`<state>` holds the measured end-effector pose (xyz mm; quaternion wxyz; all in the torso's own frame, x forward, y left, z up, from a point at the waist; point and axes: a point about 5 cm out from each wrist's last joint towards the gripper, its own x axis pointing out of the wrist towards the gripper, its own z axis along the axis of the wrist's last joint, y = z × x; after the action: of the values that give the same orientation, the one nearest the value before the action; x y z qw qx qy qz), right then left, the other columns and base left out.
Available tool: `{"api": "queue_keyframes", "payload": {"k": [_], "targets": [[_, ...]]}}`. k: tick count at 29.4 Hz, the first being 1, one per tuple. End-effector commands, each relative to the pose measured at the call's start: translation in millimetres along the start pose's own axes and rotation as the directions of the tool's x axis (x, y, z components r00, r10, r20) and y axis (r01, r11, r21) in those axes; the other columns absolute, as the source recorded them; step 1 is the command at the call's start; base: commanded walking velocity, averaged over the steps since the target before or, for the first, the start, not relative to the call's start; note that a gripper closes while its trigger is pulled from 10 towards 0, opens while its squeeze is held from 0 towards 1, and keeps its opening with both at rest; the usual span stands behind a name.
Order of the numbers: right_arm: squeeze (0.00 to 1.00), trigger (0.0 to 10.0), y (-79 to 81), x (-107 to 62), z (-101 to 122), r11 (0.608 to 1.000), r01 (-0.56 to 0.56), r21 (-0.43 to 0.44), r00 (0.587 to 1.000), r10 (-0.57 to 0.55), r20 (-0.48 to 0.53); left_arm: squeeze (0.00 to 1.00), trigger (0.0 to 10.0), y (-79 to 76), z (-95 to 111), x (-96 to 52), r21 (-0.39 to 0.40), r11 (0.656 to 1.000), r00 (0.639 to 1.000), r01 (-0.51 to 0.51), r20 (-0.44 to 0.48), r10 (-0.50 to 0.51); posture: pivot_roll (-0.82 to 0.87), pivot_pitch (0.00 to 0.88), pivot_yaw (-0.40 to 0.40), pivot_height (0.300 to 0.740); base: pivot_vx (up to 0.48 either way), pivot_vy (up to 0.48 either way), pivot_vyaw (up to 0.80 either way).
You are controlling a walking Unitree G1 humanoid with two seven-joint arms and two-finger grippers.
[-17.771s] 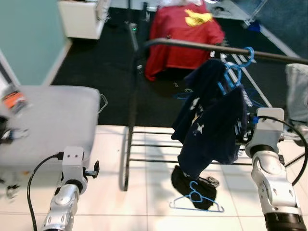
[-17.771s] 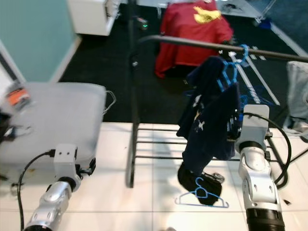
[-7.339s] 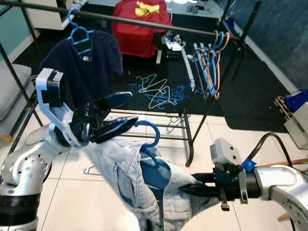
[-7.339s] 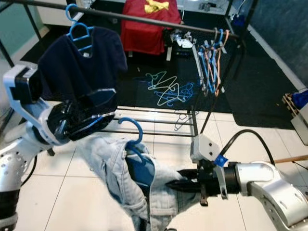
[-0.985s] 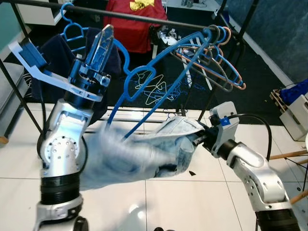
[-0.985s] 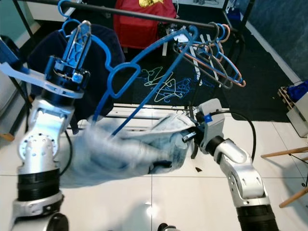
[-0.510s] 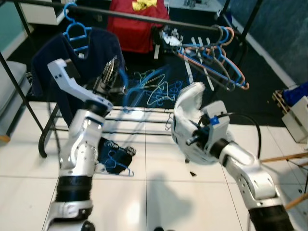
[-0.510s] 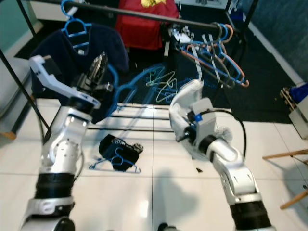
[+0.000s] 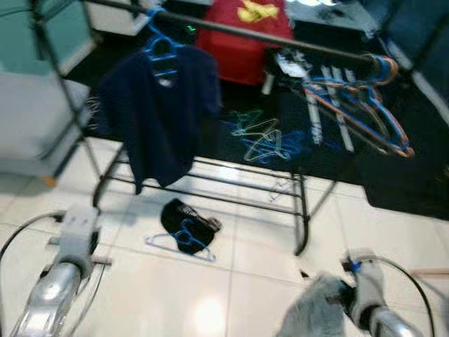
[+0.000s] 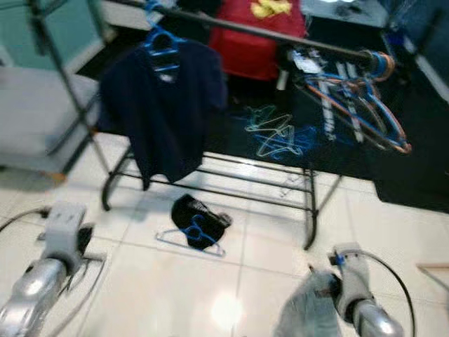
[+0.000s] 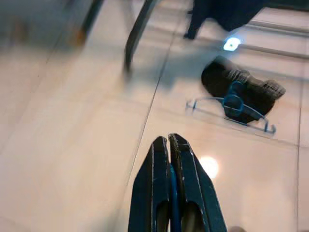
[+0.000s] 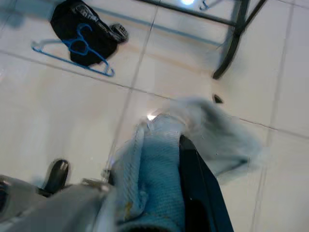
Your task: Hang hanger
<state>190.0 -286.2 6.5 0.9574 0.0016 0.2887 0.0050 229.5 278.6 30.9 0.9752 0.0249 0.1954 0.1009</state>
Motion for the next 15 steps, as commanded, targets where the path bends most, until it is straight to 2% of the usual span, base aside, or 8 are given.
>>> {"api": "queue_keyframes", "payload": {"k": [1, 2, 3, 5, 9, 10, 15], "targets": [[0.0, 10.0, -1.4, -7.0, -12.2, 0.998, 0.002, 0.067, 1.0, -0.003, 0.016, 0.0, 10.0, -19.1, -17.8, -8.1, -0.112, 0.993, 0.997, 0.048, -0.054, -0.054, 0.11, 0.173, -0.092, 0.74, 0.0, 0.0, 0.77], [0.0, 10.0, 0.7, -10.2, -19.8, 0.99, -0.002, 0.139, 1.0, -0.002, 0.028, 0.0, 10.0, -28.3, -35.4, -15.0, -0.123, 0.99, 0.992, 0.073, -0.096, -0.085, 0.11, 0.163, -0.097, 0.74, 0.0, 0.0, 0.77], [0.0, 10.0, 0.7, -10.2, -19.8, 0.99, -0.002, 0.139, 1.0, -0.002, 0.028, 0.0, 10.0, -28.3, -35.4, -15.0, -0.123, 0.99, 0.992, 0.073, -0.096, -0.085, 0.11, 0.163, -0.097, 0.74, 0.0, 0.0, 0.77], [0.0, 10.0, 1.7, -11.8, -27.6, 0.977, -0.002, 0.214, 0.999, -0.009, 0.051, 0.0, 10.0, -39.3, -55.6, -24.2, -0.132, 0.985, 0.984, 0.11, -0.129, -0.127, 0.11, 0.156, -0.102, 0.74, 0.0, 0.0, 0.77], [0.0, 10.0, -0.1, -11.0, -31.7, 0.969, -0.016, 0.248, 0.998, 0.002, 0.055, 0.0, 10.0, -38.9, -59.5, -25.9, -0.148, 0.975, 0.978, 0.168, -0.099, -0.184, 0.12, 0.154, -0.108, 0.74, 0.0, 0.0, 0.77], [0.0, 10.0, -0.1, -10.5, -32.8, 0.968, -0.023, 0.249, 0.999, 0.01, 0.053, 0.0, 10.0, -39.6, -59.1, -26.3, -0.177, 0.962, 0.971, 0.206, -0.088, -0.224, 0.12, 0.154, -0.112, 0.74, 0.0, 0.0, 0.77], [0.0, 10.0, 1.2, -10.0, -33.9, 0.972, -0.034, 0.234, 0.999, 0.024, 0.045, 0.0, 10.0, -40.3, -52.3, -21.8, -0.235, 0.943, 0.963, 0.235, -0.073, -0.259, 0.12, 0.158, -0.113, 0.74, 0.0, 0.0, 0.76]]}}
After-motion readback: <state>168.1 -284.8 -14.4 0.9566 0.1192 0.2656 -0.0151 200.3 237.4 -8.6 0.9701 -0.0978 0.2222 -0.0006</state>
